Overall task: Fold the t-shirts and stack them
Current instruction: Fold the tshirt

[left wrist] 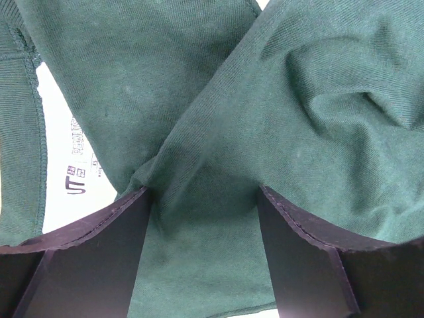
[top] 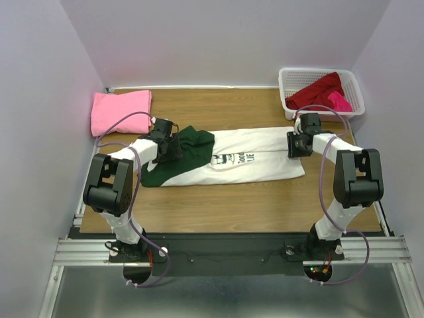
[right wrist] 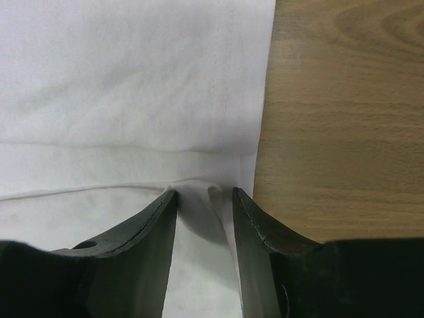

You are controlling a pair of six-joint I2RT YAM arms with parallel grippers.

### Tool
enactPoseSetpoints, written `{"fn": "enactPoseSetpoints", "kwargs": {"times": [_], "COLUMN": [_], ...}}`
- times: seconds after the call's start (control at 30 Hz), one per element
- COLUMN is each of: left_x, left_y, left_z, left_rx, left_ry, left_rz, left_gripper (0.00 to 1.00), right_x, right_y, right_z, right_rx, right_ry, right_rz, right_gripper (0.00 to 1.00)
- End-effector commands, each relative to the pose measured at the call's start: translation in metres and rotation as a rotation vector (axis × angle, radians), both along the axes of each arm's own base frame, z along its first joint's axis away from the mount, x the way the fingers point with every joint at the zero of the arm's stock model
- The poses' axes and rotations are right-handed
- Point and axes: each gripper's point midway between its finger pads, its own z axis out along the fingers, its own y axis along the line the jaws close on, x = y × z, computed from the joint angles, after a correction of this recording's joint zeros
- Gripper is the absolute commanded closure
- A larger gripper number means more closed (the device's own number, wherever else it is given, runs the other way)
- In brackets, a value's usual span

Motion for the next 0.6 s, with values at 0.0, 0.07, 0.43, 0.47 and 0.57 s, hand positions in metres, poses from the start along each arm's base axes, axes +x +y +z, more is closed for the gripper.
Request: {"fn": "enactPoseSetpoints", "kwargs": {"times": [0.0,0.07,0.43,0.47,0.57], "left_x": [0.009,0.008,0.003,0.003,0.0], "left_y": [0.003,0.005,0.022,0.024,0.028], "left_z": [0.005,0.002,-0.009,-0.01,-0.014], "left_rx": [0.013,0.013,0.021,0.024,0.021], "left_ry": [-0.028,-0.018,0.019,0.021,0.034], "left_rz": [0.012,0.021,0.093,0.1,0.125], "left_gripper": [0.24,0.24,0.25,0.25,0.25], "right_x": [0.022,0.021,0.01,0.009,0.006], "right_y": [-0.003,-0.004,-0.034,-0.046,-0.055], "right_z": [0.011,0.011,0.022,0.022,0.026], "right_rx": [-0.007,-0.012,-0.114,-0.129,-0.125], "right_ry": [-0.063,-0.065,-0.087,-0.087,-0.101], "right_rz": [0.006,0.001,-0.157,-0.189,-0.266], "right_gripper": [0.58,0.71,0.99,0.99,0.99]}}
